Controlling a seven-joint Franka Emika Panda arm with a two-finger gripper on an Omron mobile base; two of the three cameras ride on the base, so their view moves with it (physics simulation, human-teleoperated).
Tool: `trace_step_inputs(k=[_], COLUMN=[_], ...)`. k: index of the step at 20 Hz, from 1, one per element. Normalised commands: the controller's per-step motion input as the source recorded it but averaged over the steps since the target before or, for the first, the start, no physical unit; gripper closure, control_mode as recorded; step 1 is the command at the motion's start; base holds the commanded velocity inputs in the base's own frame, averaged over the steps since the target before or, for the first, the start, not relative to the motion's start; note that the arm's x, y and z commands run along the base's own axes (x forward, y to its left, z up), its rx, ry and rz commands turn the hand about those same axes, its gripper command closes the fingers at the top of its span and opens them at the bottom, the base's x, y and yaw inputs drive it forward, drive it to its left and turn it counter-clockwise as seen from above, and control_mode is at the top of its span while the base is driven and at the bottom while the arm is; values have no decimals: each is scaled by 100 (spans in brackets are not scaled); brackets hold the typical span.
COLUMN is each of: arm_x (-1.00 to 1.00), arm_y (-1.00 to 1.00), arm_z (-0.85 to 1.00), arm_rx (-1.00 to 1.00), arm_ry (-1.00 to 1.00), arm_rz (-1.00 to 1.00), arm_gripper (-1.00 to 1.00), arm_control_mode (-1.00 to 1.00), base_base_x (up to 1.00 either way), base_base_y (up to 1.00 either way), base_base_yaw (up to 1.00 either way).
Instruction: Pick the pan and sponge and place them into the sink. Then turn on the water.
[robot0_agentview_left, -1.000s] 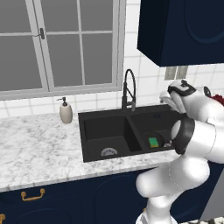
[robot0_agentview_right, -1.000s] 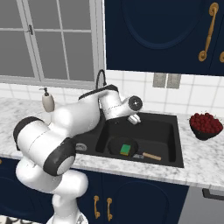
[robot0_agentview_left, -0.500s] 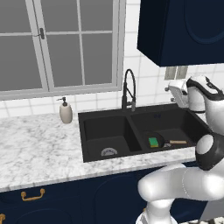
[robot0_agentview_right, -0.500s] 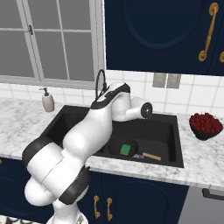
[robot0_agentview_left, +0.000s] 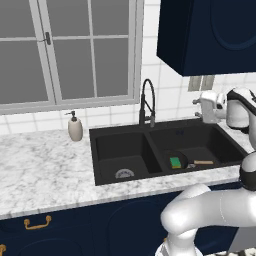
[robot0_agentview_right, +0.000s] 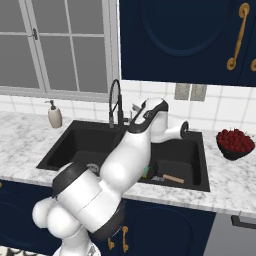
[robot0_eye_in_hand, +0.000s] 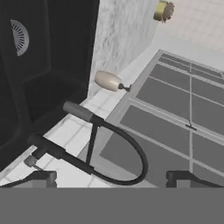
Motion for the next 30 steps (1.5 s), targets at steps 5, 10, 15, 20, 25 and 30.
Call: trace_step_inputs(k=[5, 10, 15, 20, 25, 30], arm_x=[-38, -22, 0, 8, 41, 26], arm_y=[3, 29, 5, 1, 4, 0], arm_z=[-7, -89, -95, -37, 6, -3], arm_rx=[0, -9, -15, -17, -27, -44], arm_ry=[37, -12, -59, -76, -62, -46], arm_rz=[0, 0, 0, 0, 0, 0], arm_gripper=[-100, -100, -100, -100, -100, -100], arm_control_mode=[-100, -100, -100, -100, -100, -100], base_base_x=[0, 0, 0, 0, 0, 0], base_base_y=[0, 0, 0, 0, 0, 0], base_base_yaw=[0, 0, 0, 0, 0, 0])
